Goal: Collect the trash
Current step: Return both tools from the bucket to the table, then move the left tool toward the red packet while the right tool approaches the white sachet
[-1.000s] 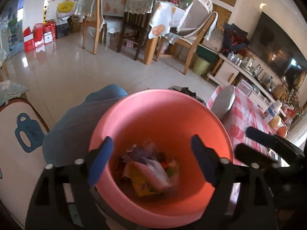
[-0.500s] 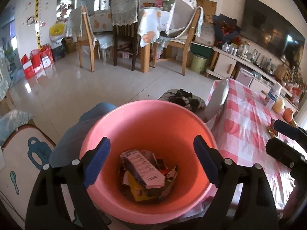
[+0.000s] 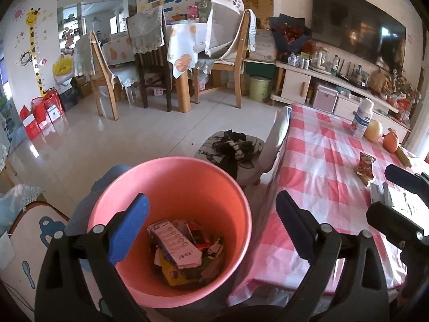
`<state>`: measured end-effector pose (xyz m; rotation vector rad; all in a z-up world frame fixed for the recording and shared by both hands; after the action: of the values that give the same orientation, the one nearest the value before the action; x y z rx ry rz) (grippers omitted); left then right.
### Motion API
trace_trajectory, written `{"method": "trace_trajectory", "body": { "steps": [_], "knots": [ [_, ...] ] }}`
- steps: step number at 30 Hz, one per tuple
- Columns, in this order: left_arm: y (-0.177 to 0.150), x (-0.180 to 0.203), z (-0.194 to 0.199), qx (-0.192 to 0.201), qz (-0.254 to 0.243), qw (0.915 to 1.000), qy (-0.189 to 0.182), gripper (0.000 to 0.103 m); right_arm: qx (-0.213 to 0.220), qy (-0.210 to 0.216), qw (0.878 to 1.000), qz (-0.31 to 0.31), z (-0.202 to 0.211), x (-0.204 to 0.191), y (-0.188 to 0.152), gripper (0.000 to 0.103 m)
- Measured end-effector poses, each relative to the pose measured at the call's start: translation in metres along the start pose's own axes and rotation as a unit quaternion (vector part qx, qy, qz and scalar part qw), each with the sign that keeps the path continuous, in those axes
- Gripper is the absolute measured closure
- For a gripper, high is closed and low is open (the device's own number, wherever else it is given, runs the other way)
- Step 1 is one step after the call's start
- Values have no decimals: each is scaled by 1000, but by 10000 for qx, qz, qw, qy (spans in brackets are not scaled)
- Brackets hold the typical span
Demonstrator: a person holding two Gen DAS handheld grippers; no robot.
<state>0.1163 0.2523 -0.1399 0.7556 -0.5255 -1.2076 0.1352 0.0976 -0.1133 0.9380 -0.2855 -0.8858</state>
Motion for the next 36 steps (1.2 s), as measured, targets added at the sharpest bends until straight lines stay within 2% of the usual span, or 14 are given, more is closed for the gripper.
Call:
{"method": "trace_trajectory", "body": {
  "steps": [18, 36],
  "knots": [
    [6, 85, 13, 81, -644, 9977, -215, 7, 346, -299, 9981, -416, 44, 62, -8, 13],
    [-8, 168, 18, 36, -1191, 9918, -470, 7, 578, -905, 9901, -899, 91, 147, -23, 13]
  ]
}}
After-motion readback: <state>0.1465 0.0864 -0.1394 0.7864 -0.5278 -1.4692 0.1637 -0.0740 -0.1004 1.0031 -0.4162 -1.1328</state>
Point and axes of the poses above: each gripper's, at about its wrist camera, not at the fingertips, and z roughly against the way its jaws point, x to its right, y to its top, the point moved 7 cm from there along -z, roughly the way its jaws point
